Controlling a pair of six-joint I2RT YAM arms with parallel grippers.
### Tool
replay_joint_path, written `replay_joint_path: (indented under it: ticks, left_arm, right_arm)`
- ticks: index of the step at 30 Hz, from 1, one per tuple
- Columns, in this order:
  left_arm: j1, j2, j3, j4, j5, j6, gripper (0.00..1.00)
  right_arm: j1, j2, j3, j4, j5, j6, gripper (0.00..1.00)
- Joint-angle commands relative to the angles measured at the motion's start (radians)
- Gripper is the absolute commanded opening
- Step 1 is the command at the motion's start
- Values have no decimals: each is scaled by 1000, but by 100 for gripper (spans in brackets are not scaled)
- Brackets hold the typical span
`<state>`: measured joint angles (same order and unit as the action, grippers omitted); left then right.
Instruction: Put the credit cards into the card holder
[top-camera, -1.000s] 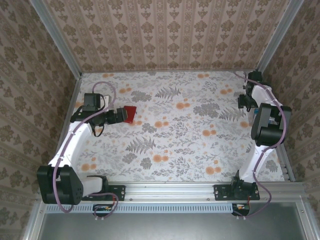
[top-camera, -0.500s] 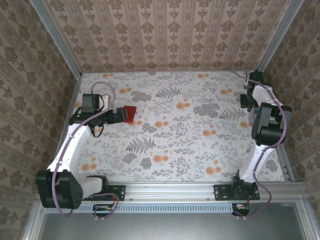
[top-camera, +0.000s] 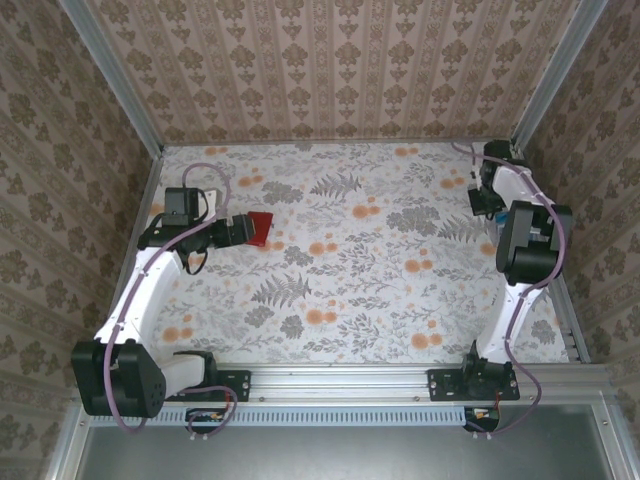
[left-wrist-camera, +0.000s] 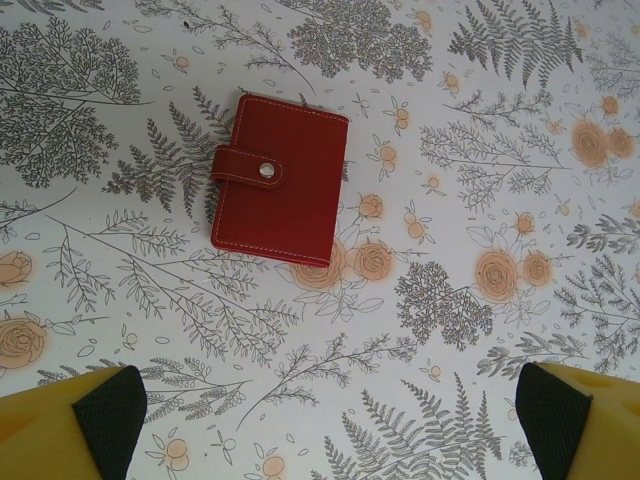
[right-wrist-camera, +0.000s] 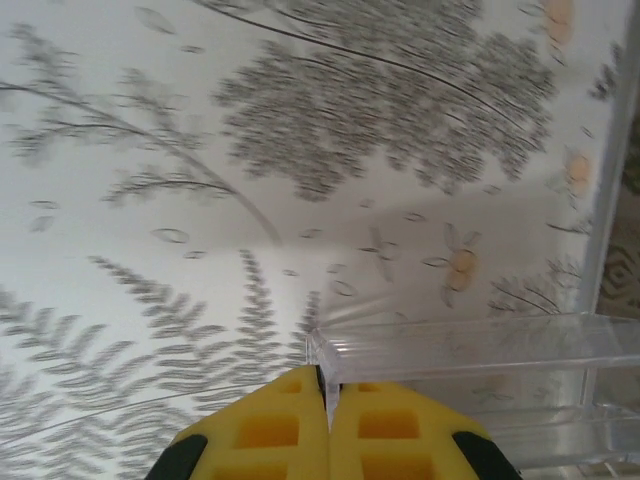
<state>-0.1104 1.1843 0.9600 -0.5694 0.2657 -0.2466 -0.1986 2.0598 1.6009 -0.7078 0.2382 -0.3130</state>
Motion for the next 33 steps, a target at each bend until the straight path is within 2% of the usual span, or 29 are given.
replay_joint_path:
  ticks: [1,5,10,12,15,16,18,20,25,28,30,33]
  left_arm:
    - [11,-9,-7,21,7,-25,100]
    - [29,7,-7,54,54,-43,100]
    - [62,41,1,63,99,-62,100]
    - [69,47,-1,54,99,-64,100]
    - [87,53,-23,84,137,-97,100]
    - [92,57,-25,93,154,-103,100]
    - [94,67,-22,88,159,-106,100]
    - [98,77,-32,93,168,-126,100]
    - [131,159,-80,220,360,-307,100]
    - [98,229,-16,199,332,-292,100]
    - [79,284,54,150,332,-271,99]
    - [61,377,133,118,326,-255,96]
  right_arm:
    - [99,-5,-21,-70,-65,-124,0]
    - [237,-27,-46,-72,-141,-198,0]
    - [372,-41,-29,-167,-393,-371,1]
    - [413,-47,-17,-212,-456,-448,1]
    - [471,-50,-21,-218,-419,-561,3]
    - [489,-48,-26,-216,-385,-597,6]
    - [517,-40,-24,-220,-322,-635,19]
    - [539,-39,-9,-258,-298,-673,22]
    - [543,-161,-82,-174,-297,-651,31]
    - [543,-276,-189,-64,-257,-630,32]
    - [541,-348,-247,-15,-242,-577,43]
    - [535,-458,-350,56,-303,-515,45]
